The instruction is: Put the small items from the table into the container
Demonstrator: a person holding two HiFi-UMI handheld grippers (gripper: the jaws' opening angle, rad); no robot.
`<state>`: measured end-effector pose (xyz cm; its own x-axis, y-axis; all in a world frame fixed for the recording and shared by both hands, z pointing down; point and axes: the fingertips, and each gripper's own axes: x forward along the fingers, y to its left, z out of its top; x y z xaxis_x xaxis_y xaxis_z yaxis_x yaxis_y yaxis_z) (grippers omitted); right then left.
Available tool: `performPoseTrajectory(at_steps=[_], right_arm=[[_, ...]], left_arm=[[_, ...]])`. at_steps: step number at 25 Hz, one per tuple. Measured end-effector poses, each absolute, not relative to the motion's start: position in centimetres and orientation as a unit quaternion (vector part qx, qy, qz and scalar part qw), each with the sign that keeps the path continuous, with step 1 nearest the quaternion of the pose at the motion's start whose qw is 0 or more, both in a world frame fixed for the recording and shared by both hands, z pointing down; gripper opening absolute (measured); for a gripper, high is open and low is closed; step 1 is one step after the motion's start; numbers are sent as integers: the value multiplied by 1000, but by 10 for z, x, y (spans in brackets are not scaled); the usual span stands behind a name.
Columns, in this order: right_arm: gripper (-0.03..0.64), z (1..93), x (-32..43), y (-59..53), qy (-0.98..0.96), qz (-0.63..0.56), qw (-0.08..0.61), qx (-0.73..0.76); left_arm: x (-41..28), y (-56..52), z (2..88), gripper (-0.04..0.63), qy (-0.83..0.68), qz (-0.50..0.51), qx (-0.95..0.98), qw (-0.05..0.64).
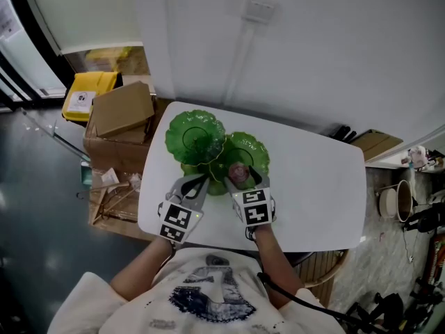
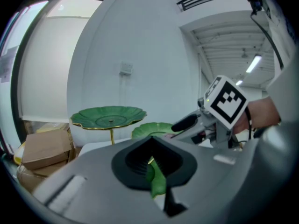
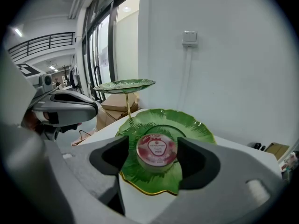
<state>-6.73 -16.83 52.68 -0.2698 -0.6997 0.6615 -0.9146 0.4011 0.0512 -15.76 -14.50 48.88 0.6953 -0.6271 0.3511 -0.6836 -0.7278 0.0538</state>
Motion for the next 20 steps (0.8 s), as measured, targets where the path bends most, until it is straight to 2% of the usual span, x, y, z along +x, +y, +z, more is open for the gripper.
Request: performPoseTrajectory(at_steps=[11, 20], right_arm=[[321, 509, -54, -154, -793, 164, 264, 524], [321, 503, -13, -131, -806, 161, 241, 516]], left_arm=[[-139, -136, 492, -11, -356, 161, 916, 93], [-102, -119, 491, -11, -372, 174, 907, 91]])
